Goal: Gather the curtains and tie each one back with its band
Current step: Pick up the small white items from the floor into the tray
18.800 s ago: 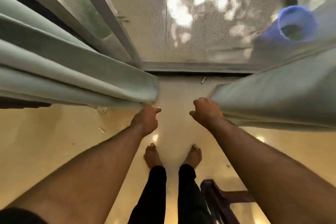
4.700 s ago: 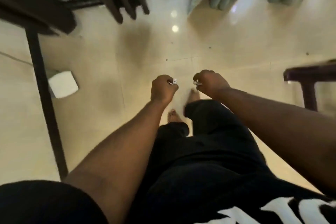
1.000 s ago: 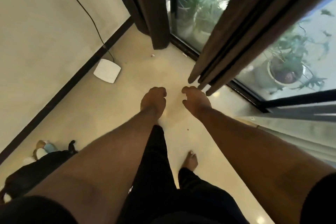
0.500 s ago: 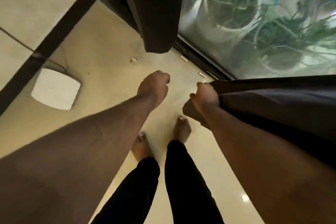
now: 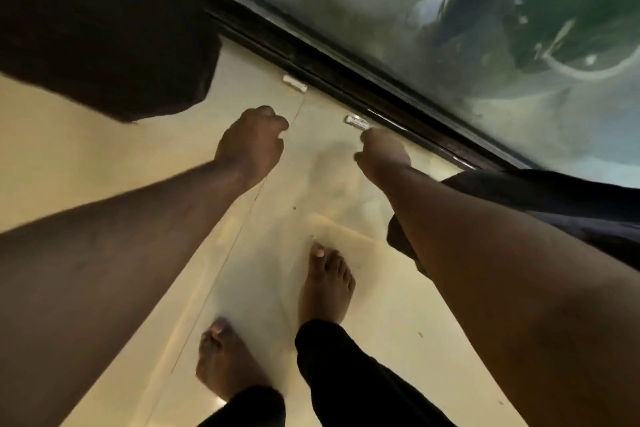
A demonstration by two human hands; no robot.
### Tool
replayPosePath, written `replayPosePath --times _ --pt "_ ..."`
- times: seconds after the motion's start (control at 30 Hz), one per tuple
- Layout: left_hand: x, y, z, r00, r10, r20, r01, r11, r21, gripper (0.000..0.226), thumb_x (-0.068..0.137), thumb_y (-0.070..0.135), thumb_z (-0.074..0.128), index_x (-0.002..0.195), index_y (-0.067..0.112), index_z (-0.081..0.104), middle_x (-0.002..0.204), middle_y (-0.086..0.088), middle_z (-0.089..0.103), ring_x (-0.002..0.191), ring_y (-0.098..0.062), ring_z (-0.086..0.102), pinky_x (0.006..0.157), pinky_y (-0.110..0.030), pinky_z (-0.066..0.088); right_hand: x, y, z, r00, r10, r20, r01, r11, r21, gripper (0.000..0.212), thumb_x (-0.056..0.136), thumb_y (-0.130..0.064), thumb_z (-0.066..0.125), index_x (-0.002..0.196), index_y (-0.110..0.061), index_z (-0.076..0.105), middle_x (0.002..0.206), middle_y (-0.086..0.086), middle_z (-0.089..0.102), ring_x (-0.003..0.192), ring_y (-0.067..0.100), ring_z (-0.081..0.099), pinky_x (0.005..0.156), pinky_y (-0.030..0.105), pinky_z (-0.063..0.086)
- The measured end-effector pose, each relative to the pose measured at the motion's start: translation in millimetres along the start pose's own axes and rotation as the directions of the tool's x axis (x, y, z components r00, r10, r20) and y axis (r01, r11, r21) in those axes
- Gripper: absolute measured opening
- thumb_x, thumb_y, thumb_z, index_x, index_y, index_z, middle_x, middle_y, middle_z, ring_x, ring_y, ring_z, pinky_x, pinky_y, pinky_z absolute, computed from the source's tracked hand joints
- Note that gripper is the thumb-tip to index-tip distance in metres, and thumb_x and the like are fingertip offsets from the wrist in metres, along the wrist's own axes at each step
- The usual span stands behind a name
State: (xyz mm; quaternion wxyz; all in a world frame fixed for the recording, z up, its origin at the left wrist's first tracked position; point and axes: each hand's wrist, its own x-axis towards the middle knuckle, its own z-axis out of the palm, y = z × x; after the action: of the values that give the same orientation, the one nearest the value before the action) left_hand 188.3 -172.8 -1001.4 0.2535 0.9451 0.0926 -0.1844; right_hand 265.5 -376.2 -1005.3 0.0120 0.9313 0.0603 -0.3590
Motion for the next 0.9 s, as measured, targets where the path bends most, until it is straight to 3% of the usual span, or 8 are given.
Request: replayPosePath --times 0.13,0.23,0.33,0.5,0.57,0.63,0.73,0.9 --pt "51.4 -1.1 19.7 0.997 0.031 -0.064 -0.025 0.995 0.092 0.038 0.089 0.012 0.059 0.127 0.013 0.061 0.128 -0.012 0.056 0.116 -0.035 0.049 0.088 -0.045 0.05 37.0 5.2 20.5 0.975 -0.167 -0.146 0.177 0.983 0.058 0.048 0.093 -0.013 0.054 0.14 -0.02 0.047 0.137 0.013 0.051 0.12 0.033 0.054 0.092 0.037 0.047" --pt "78.2 -2.9 32.0 1.0 -0.001 -0.021 0.005 0.981 0.196 0.052 0.091 0.015 0.056 0.142 0.022 0.046 0.143 -0.011 0.043 0.123 -0.037 0.043 0.089 -0.044 0.045 49.7 8.7 32.9 0.961 -0.184 -0.205 0.198 0.979 0.05 0.053 0.093 -0.012 0.055 0.143 -0.019 0.042 0.143 0.012 0.047 0.123 0.033 0.051 0.095 0.04 0.047" --pt "92.0 -6.6 44.0 1.0 -0.015 0.021 0.008 0.944 0.33 0.059 0.094 0.018 0.053 0.149 0.027 0.032 0.152 -0.012 0.029 0.124 -0.037 0.04 0.086 -0.045 0.044 59.6 11.3 38.1 0.952 -0.188 -0.243 0.198 0.98 0.017 0.047 0.092 -0.008 0.054 0.138 -0.016 0.049 0.134 0.013 0.054 0.119 0.034 0.054 0.09 0.039 0.048" --pt "109.7 -9.4 52.4 0.997 0.077 -0.029 -0.057 0.902 0.428 0.047 0.09 0.005 0.057 0.135 0.01 0.044 0.13 -0.019 0.048 0.109 -0.04 0.051 0.079 -0.045 0.045 71.1 14.5 44.1 0.94 -0.23 -0.253 0.231 0.973 -0.026 0.03 0.093 -0.009 0.053 0.122 -0.012 0.063 0.123 0.015 0.058 0.112 0.034 0.056 0.084 0.034 0.047" --pt "108.0 -6.6 53.9 1.0 0.017 0.019 -0.022 0.947 0.322 0.038 0.092 0.006 0.057 0.128 0.005 0.048 0.124 -0.02 0.054 0.105 -0.04 0.056 0.077 -0.042 0.046 68.7 14.5 44.0 0.954 -0.204 -0.22 0.214 0.977 0.022 0.023 0.093 -0.013 0.054 0.113 -0.011 0.065 0.115 0.015 0.062 0.104 0.034 0.06 0.076 0.03 0.043" --pt "93.4 -2.4 51.2 0.989 -0.144 0.042 0.142 0.989 0.051 0.025 0.092 0.015 0.061 0.115 0.005 0.058 0.117 -0.018 0.061 0.103 -0.037 0.06 0.078 -0.038 0.048 57.4 11.3 40.7 0.971 -0.164 -0.172 0.181 0.98 0.085 0.017 0.093 -0.019 0.056 0.101 -0.01 0.067 0.104 0.016 0.065 0.096 0.034 0.062 0.071 0.03 0.043" --pt "45.5 5.6 42.8 0.934 -0.348 0.073 0.354 0.884 -0.305 0.02 0.088 0.023 0.068 0.096 0.005 0.067 0.104 -0.016 0.07 0.098 -0.033 0.066 0.085 -0.036 0.054 22.1 1.7 32.4 0.984 -0.112 -0.138 0.14 0.967 0.215 0.016 0.09 -0.022 0.06 0.092 -0.009 0.068 0.098 0.014 0.066 0.09 0.034 0.063 0.07 0.031 0.046" --pt "-64.9 27.5 -0.2 0.845 -0.51 0.159 0.524 0.731 -0.438 0.012 0.081 0.025 0.07 0.077 0.016 0.064 0.087 -0.007 0.072 0.086 -0.029 0.068 0.07 -0.025 0.047 -78.2 -25.4 7.3 0.997 -0.068 -0.042 0.078 0.925 0.371 0.012 0.081 -0.016 0.066 0.09 -0.01 0.07 0.097 0.012 0.068 0.09 0.033 0.063 0.074 0.034 0.051"
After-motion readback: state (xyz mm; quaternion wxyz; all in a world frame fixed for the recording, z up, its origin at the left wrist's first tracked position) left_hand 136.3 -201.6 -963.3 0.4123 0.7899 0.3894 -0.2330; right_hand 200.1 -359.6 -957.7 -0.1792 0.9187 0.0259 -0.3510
